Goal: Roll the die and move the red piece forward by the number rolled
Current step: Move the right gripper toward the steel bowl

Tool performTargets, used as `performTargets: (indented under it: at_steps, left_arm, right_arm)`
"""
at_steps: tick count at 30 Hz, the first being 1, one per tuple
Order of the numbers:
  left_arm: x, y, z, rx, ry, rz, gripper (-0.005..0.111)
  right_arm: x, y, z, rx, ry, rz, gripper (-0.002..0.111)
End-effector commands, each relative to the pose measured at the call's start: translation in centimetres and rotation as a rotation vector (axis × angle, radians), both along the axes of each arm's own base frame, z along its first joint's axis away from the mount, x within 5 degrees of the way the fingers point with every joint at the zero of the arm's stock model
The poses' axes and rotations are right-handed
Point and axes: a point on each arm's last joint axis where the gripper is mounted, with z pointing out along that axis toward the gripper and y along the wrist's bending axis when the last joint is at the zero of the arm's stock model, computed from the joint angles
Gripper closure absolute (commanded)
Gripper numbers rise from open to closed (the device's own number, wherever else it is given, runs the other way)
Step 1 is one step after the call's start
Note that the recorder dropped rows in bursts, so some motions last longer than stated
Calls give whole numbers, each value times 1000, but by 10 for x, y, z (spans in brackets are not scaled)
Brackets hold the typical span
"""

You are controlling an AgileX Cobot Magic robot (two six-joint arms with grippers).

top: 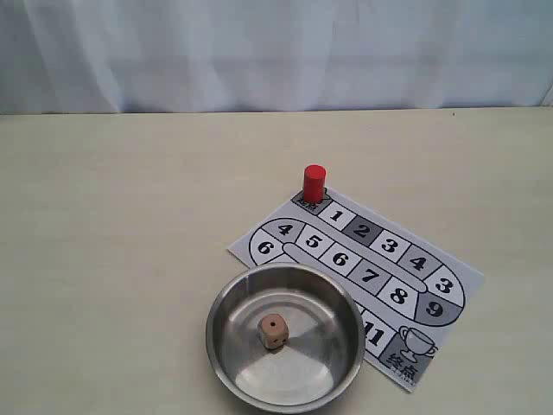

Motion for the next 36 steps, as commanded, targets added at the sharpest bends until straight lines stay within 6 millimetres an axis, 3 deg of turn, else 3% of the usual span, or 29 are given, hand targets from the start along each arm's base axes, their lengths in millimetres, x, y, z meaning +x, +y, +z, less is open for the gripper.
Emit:
performTargets:
  at_steps: [1,6,11,16,18,22,25,30,36]
  left_arm:
    - [0,0,3,-3,-18,-1,107]
    - [0,0,3,-3,-16,-1,107]
    - [0,0,3,-3,-16,-1,107]
    - [0,0,3,-3,-16,-1,107]
    - [0,0,3,-3,-16,-1,107]
    - [0,0,3,-3,-16,-1,107]
    - [0,0,3,-3,-16,-1,107]
    - [0,0,3,-3,-18,-1,107]
    - [0,0,3,-3,-18,-1,107]
  right_arm:
    - [0,0,-1,2,0,2,104]
    - [0,0,1,3,-15,2,104]
    - [0,0,12,9,-137,0,104]
    - [-2,0,28,83,-273,3,104]
    - [-7,0,47,104,-283,5,104]
    - [-23,0,85,125,-180,12,104]
    - [-35,0,101,119,-96,15,104]
    - [-14,6,123,113,152,52,104]
    - [11,7,147,27,225,67,104]
